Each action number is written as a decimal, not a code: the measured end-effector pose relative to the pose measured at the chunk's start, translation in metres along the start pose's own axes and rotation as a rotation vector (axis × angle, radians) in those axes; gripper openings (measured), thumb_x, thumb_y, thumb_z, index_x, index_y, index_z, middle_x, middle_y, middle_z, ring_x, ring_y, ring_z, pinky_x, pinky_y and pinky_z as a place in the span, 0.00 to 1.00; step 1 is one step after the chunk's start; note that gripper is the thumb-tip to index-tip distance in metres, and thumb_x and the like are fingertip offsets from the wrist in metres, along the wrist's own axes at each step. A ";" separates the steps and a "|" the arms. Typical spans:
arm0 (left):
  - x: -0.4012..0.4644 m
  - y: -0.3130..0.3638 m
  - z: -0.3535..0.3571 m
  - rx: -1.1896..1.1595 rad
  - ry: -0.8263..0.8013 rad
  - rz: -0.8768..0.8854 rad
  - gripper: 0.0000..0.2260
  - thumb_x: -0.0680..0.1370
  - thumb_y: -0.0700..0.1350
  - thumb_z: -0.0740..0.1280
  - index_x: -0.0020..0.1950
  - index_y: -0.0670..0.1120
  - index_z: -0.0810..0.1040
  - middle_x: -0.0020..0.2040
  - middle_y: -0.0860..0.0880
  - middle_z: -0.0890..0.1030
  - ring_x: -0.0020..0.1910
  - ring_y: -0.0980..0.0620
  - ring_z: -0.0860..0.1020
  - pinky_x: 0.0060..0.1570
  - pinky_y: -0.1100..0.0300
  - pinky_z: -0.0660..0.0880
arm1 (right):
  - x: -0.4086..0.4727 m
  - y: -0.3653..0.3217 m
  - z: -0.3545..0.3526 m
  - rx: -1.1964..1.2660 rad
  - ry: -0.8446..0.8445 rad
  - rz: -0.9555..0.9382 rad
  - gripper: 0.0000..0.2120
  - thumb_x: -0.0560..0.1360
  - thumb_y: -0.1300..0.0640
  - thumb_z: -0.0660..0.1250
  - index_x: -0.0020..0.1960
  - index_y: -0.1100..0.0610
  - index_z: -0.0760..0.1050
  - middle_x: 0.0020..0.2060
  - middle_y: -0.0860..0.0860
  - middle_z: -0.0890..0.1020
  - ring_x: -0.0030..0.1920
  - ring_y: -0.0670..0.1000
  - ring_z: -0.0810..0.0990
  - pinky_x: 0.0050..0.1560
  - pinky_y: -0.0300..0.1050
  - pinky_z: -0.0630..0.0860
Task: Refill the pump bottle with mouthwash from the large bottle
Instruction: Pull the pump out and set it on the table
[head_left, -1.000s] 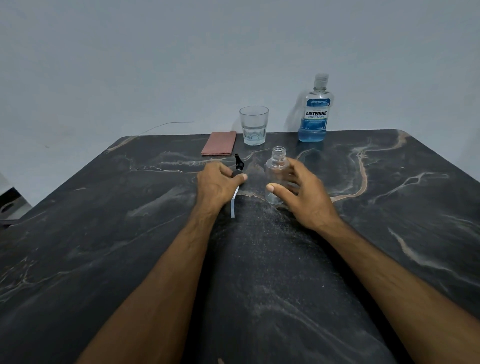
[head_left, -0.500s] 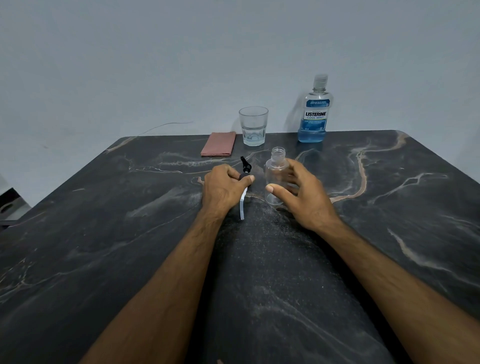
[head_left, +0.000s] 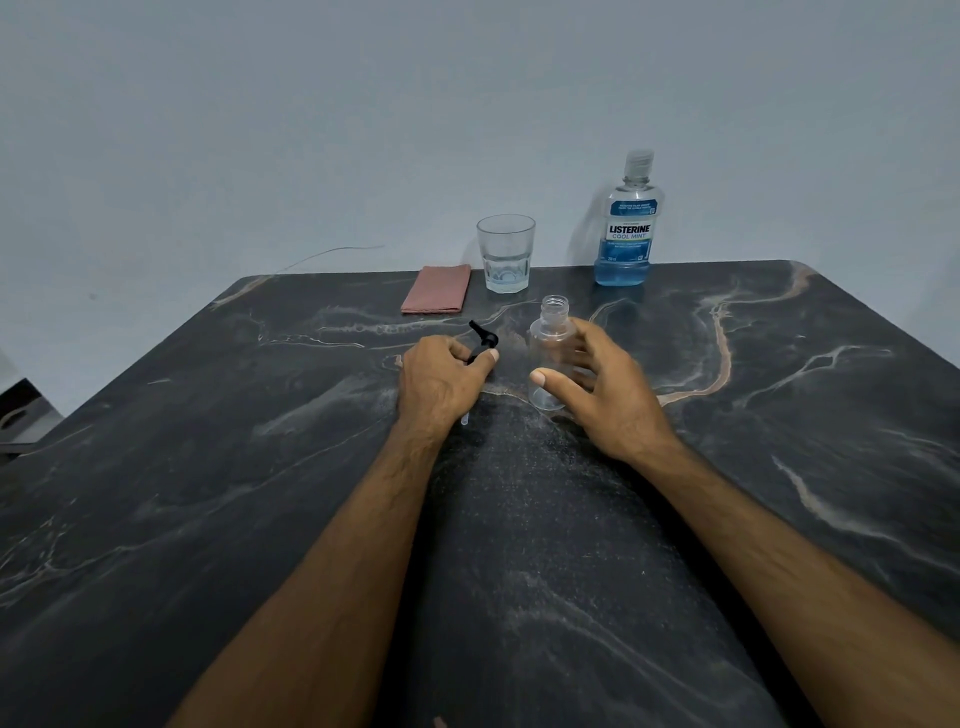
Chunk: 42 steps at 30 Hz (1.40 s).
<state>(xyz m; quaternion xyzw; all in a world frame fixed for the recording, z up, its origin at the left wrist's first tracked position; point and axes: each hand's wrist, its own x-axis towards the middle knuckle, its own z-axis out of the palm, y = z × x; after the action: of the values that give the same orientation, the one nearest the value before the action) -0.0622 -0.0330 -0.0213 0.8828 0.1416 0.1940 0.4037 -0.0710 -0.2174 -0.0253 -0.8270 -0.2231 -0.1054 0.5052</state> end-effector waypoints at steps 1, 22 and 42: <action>0.000 0.000 0.000 0.001 0.004 -0.003 0.14 0.72 0.56 0.72 0.43 0.45 0.82 0.33 0.57 0.75 0.38 0.58 0.75 0.43 0.60 0.72 | 0.000 0.000 0.000 0.000 -0.002 0.001 0.29 0.74 0.49 0.71 0.71 0.52 0.66 0.64 0.47 0.77 0.63 0.45 0.75 0.64 0.49 0.74; -0.005 -0.005 -0.006 -0.141 0.093 0.030 0.14 0.74 0.56 0.69 0.53 0.48 0.81 0.47 0.52 0.81 0.43 0.59 0.76 0.37 0.70 0.66 | -0.001 0.004 0.001 0.054 -0.002 0.002 0.32 0.72 0.46 0.72 0.71 0.46 0.63 0.59 0.38 0.73 0.60 0.42 0.75 0.60 0.39 0.73; -0.026 0.028 -0.009 -0.289 -0.003 0.353 0.10 0.74 0.40 0.69 0.53 0.51 0.79 0.48 0.54 0.80 0.46 0.57 0.78 0.46 0.67 0.75 | -0.003 -0.001 -0.003 0.214 0.173 0.082 0.25 0.77 0.36 0.57 0.68 0.47 0.68 0.58 0.43 0.78 0.56 0.36 0.76 0.53 0.31 0.71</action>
<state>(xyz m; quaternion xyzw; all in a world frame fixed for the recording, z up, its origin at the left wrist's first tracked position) -0.0872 -0.0550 -0.0005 0.8271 -0.0450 0.2788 0.4860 -0.0737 -0.2209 -0.0241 -0.7645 -0.1550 -0.1311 0.6118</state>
